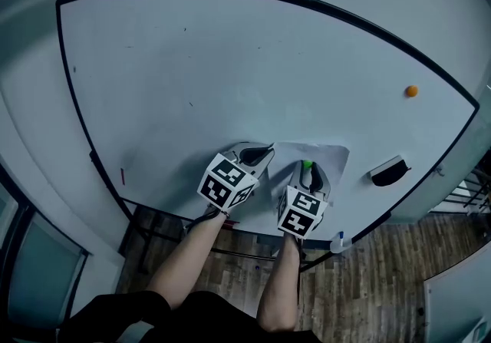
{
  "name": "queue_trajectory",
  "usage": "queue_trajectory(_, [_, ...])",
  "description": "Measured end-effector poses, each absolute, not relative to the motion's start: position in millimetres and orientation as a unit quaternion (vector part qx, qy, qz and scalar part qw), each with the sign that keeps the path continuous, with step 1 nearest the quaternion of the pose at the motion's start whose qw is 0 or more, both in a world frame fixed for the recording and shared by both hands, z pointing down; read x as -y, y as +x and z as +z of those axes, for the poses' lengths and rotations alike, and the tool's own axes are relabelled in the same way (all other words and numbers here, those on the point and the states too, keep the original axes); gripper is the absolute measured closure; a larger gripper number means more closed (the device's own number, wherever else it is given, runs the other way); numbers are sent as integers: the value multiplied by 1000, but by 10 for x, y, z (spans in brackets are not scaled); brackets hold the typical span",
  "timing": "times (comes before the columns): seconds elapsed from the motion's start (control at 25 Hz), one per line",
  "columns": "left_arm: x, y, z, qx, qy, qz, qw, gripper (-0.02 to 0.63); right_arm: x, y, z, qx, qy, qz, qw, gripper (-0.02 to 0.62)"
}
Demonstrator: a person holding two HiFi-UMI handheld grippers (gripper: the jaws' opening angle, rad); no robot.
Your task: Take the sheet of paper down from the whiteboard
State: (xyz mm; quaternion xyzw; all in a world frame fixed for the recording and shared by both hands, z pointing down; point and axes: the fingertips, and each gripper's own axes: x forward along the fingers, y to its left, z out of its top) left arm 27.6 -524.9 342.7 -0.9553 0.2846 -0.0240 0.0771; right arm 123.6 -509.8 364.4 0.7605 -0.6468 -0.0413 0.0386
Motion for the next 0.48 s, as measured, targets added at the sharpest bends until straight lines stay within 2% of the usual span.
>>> queue_trajectory(0.48, [5249, 230, 3612, -289, -956, -16, 49, 586, 5093, 1236, 3648, 652, 756, -41, 44, 465])
